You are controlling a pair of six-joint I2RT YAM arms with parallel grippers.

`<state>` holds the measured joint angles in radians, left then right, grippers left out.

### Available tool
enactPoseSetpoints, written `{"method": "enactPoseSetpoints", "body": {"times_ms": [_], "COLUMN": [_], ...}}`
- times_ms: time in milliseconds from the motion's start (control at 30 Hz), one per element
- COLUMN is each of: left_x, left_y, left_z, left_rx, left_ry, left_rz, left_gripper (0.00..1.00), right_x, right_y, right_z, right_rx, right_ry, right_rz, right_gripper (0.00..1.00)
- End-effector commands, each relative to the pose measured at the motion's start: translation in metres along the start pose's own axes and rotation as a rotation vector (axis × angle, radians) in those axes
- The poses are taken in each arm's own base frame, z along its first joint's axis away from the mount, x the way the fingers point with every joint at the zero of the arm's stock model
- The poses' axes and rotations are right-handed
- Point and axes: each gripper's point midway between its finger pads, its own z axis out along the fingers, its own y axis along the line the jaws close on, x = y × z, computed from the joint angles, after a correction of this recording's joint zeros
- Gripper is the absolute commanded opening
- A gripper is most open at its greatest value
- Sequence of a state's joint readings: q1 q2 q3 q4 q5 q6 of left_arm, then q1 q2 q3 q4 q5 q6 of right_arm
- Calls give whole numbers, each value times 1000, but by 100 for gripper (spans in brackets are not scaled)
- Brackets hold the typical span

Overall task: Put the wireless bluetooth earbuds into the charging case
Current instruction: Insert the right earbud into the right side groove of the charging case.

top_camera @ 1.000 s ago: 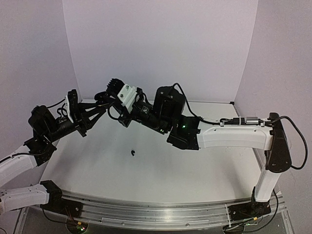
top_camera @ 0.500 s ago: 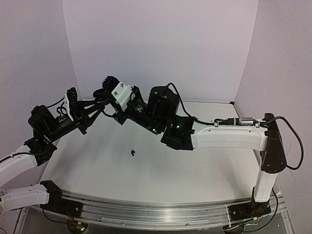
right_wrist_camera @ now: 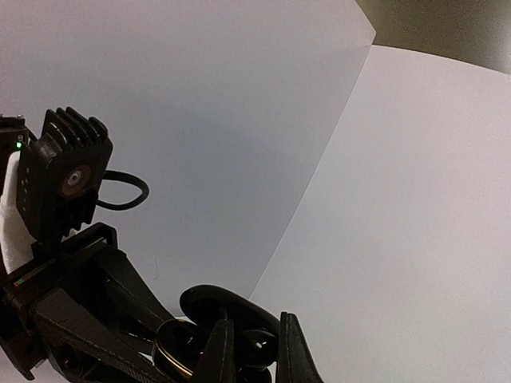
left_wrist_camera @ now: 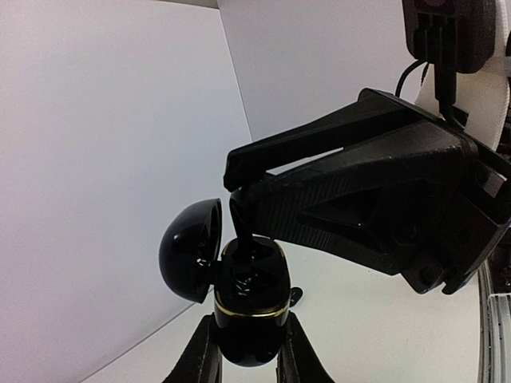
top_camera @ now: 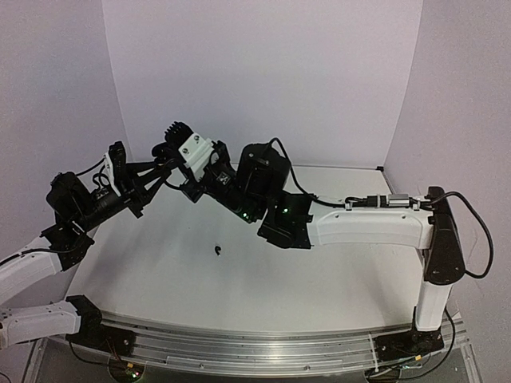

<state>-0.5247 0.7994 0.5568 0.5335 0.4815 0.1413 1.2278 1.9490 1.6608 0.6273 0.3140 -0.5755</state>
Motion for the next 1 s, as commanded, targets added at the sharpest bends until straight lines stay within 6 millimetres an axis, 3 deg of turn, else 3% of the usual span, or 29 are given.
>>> {"method": "enactPoseSetpoints", "body": {"times_ms": [0,233,667,967], "left_x": [-41,-43,-47,-47], "left_y": [6,8,12,10], "left_z": [-2,-2,-4,-4], "left_rx": [-30,-44,-70,-61], "left_ry": [-131,-136,-153,-154], "left_rz": [72,74,76,74], "left_gripper": [0,0,0,0], "right_x": [1,-10,-2,0], "right_y": [4,0,0,1], "right_z": [6,9,9,9], "right_rx": [14,88,137,137], "right_ry": [6,-15,17,25], "right_rz": [17,54,112,92], "right_gripper": [2,0,0,10]}}
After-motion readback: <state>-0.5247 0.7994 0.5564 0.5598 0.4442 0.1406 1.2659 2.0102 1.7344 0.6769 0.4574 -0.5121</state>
